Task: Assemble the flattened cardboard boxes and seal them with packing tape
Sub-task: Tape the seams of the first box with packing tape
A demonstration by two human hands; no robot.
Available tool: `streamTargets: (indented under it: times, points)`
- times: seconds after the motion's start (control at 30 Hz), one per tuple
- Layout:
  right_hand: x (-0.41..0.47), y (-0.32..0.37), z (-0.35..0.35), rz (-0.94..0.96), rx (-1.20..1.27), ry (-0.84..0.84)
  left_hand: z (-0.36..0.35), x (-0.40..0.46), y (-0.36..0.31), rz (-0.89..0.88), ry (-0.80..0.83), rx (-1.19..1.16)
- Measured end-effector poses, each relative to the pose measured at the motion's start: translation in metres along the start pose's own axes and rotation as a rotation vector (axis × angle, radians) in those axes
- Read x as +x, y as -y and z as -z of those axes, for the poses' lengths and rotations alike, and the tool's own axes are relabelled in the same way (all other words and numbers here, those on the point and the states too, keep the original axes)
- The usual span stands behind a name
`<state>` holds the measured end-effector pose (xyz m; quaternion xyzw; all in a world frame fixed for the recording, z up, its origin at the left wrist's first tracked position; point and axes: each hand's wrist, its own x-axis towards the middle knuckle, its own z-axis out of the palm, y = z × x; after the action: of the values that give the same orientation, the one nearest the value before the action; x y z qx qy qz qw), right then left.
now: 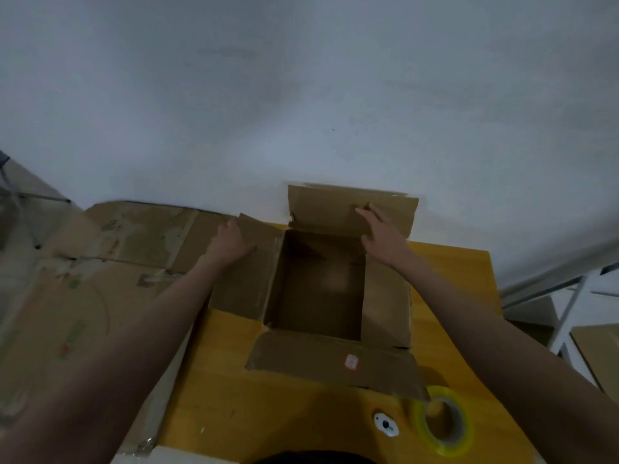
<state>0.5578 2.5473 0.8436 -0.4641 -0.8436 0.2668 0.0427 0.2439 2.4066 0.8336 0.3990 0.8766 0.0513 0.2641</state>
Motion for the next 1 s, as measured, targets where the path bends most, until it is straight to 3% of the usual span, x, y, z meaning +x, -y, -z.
streamTargets:
  times: [0.1,0.27,0.37,0.47,0.57,0.7,0.83,0.9,1.0]
  points:
    - [0.006,0.003,0.003,-0.026,0.019,0.023,0.001,-0.005,0.001,-0.004,-0.014,-0.094]
    - [0.008,0.003,0.006,-0.021,0.063,0.034,0.012,-0.036,-0.038,-0.245,-0.221,-0.156]
    - [0.004,0.001,0.009,-0.015,0.078,0.018,0.005,-0.053,-0.065,-0.418,0.013,-0.152]
    - [-0.005,-0.003,0.011,-0.034,0.091,-0.004,-0.022,-0.068,-0.077,-0.356,0.407,0.043]
    - [-0.014,-0.014,0.01,-0.062,0.046,-0.158,-0.047,-0.074,-0.066,-0.301,0.589,0.164]
    - [-0.032,-0.032,0.012,-0.126,-0.206,-0.268,-0.054,-0.072,-0.042,-0.311,0.493,0.11]
    - [-0.06,-0.038,0.004,-0.018,-0.251,-0.377,-0.044,-0.069,-0.022,-0.382,0.306,-0.05]
    - [-0.075,-0.037,-0.008,-0.001,-0.281,-0.312,-0.039,-0.069,-0.013,-0.431,0.237,-0.064]
    - [-0.09,-0.047,-0.034,-0.022,-0.208,-0.056,-0.037,-0.074,-0.008,-0.455,0.178,-0.064]
